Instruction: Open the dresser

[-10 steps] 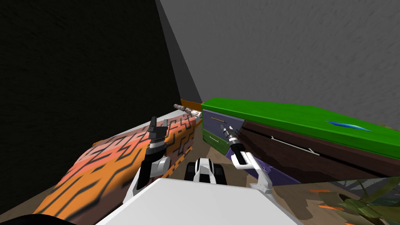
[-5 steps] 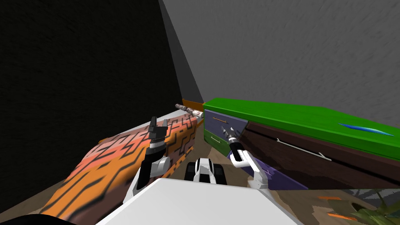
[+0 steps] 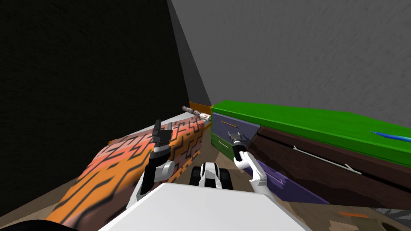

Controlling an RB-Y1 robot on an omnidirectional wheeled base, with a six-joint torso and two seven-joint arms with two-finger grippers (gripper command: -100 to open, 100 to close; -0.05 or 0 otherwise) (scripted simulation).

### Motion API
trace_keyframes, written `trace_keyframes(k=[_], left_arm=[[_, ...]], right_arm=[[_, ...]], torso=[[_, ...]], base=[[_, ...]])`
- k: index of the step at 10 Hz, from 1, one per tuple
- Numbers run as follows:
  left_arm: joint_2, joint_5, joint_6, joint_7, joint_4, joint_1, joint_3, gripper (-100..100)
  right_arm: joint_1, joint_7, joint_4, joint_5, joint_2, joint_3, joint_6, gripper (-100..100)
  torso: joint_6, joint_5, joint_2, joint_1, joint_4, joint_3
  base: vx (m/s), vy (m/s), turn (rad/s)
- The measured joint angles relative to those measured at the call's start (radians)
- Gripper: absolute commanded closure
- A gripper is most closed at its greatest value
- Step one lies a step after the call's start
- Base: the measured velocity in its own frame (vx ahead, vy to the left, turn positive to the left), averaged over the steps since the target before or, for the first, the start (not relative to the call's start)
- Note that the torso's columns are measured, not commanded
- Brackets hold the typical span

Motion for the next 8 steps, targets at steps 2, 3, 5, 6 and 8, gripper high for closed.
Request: trace_keyframes(k=[2,3,5,6,8], left_arm=[[0.000,0.000,0.000,0.000,0.000,0.000,0.000,0],[0.000,0.000,0.000,0.000,0.000,0.000,0.000,0],[0.000,0.000,0.000,0.000,0.000,0.000,0.000,0],[0.000,0.000,0.000,0.000,0.000,0.000,0.000,0],[0.000,0.000,0.000,0.000,0.000,0.000,0.000,0]], right_arm=[[-0.028,0.024,0.045,0.058,0.003,0.008,0.053,-100],[-0.032,0.038,0.050,0.077,0.001,0.016,0.086,-100],[-0.065,0.058,0.100,0.136,0.006,0.023,0.141,-100],[-0.086,0.076,0.127,0.160,0.003,0.031,0.172,-100],[-0.108,0.096,0.165,0.217,0.002,0.041,0.227,-100]], torso=[[0.000,0.000,0.000,0.000,0.000,0.000],[0.000,0.000,0.000,0.000,0.000,0.000],[0.000,0.000,0.000,-0.001,0.000,0.000],[0.000,0.000,0.000,0.000,0.000,0.000],[0.000,0.000,0.000,0.000,0.000,0.000]], base=[[0.015,0.028,0.061],[0.018,0.035,0.085],[0.015,0.026,0.049],[0.016,0.024,0.044],[0.018,0.030,0.058]])
